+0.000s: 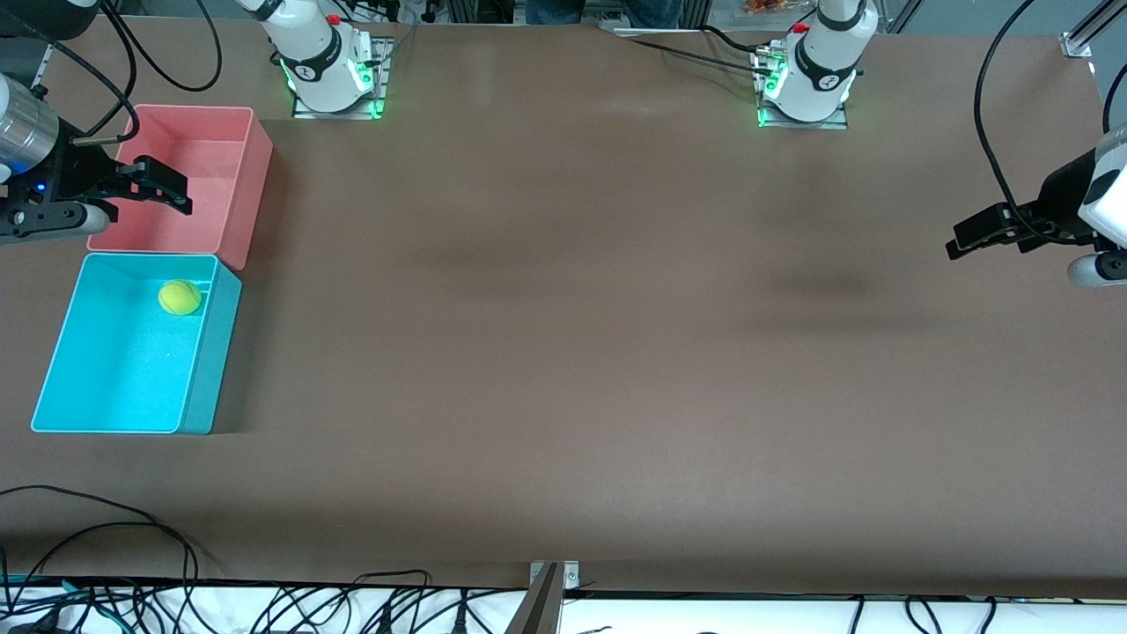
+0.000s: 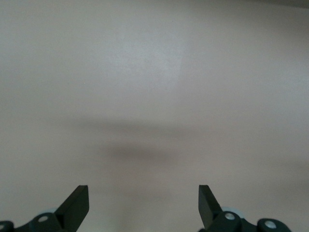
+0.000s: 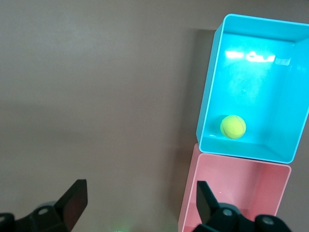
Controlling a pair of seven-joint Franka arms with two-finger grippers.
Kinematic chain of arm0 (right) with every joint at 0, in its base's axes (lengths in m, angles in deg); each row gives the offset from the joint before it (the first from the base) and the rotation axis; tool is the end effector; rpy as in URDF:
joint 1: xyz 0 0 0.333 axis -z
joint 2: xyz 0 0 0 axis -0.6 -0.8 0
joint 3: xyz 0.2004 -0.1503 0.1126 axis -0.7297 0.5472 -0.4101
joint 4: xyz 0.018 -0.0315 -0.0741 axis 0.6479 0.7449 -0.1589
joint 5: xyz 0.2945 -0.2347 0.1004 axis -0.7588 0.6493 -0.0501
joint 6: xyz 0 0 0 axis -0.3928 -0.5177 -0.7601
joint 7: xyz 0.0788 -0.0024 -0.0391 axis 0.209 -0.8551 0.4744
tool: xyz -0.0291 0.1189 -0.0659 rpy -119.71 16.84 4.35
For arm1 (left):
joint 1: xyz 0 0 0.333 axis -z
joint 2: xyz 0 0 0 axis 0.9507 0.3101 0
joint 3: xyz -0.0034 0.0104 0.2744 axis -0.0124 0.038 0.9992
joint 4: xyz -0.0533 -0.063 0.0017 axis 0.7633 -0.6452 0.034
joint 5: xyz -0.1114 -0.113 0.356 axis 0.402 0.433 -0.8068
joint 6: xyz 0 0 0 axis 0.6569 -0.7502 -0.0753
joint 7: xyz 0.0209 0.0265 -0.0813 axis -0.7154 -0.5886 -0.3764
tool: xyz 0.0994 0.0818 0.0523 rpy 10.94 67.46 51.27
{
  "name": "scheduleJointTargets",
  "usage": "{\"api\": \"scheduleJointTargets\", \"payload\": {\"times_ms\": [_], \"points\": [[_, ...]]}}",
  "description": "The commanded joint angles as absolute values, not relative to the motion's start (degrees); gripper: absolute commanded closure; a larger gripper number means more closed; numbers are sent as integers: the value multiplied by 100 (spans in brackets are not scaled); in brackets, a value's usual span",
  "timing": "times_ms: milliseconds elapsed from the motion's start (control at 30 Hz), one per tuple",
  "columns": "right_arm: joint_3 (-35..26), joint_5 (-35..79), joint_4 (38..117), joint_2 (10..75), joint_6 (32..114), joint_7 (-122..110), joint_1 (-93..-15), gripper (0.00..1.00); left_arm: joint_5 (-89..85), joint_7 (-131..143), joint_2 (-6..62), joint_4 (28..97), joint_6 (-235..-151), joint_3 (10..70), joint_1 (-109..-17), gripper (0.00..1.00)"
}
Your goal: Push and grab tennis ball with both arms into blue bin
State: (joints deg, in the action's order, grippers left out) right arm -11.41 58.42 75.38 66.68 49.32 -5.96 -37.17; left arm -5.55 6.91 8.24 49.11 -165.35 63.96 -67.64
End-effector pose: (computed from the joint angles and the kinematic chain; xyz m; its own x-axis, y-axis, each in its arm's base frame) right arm 0.5427 0.0167 0.5049 0.9902 0.1182 -0.0749 0.1176 -0.9930 -0.0114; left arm 0.5748 -0.0009 0.5208 0.9872 0.1451 -0.0656 0.1496 -0.9862 0.0707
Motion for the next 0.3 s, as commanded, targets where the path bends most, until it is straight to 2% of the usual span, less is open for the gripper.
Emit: {"api": "scheduleJointTargets", "payload": {"times_ms": [0, 267], "points": [[-1126, 5915, 7618, 6868, 4903, -669, -3722, 0, -483, 538, 730, 4999, -16583, 6445, -6727, 0], [-1100, 5906, 7671, 6957, 4859, -678, -3704, 0, -483, 538, 730, 4999, -16583, 6445, -6745, 0]]}}
